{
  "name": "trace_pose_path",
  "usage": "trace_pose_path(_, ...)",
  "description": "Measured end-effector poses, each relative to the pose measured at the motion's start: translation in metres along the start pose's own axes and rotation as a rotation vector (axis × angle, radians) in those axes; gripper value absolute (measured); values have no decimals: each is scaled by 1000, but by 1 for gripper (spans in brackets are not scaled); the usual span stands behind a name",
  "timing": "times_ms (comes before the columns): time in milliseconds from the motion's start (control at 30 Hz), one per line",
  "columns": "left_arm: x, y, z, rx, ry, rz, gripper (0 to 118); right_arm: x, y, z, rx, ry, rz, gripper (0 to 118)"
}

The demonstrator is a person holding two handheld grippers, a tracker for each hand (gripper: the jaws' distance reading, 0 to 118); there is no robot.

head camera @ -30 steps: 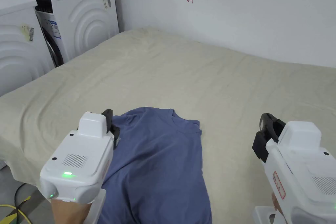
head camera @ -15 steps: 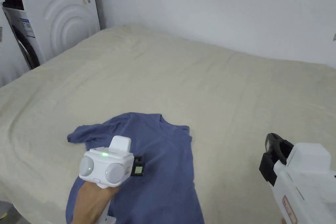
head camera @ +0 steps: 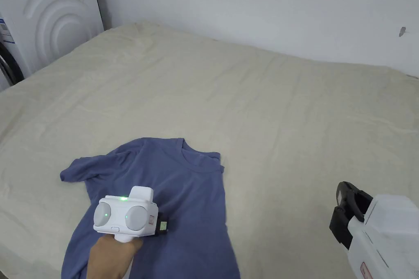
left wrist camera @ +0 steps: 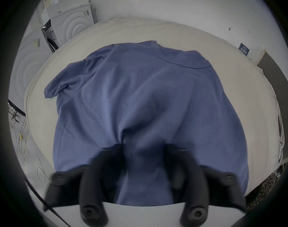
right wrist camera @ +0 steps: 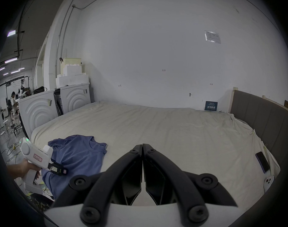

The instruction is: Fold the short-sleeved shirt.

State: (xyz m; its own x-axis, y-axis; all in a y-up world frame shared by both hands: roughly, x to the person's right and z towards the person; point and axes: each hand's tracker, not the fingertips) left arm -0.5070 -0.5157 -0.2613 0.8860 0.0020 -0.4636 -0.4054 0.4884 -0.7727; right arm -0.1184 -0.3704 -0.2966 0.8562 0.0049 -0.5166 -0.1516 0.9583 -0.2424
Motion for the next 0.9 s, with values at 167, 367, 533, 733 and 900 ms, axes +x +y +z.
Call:
trace_pose_path(167, 2, -3, 8, 24, -16, -29, 0, 11, 3, 12, 1, -13, -14, 0)
trace_pose_path(367, -9, 1, 66, 168, -132, 91, 0, 27, 12, 31, 36, -42, -24, 0)
trace_pose_path(533, 7, 11, 114, 232, -170, 29, 0, 52, 17, 53, 79, -80, -36, 0)
trace_pose_path(733, 55, 48, 156, 345, -229, -40, 0, 74, 22, 79, 116, -135, -45, 0)
trace_pose_path(900, 115, 80, 195, 430, -323, -137, 0, 91, 25, 101, 145, -195, -45, 0)
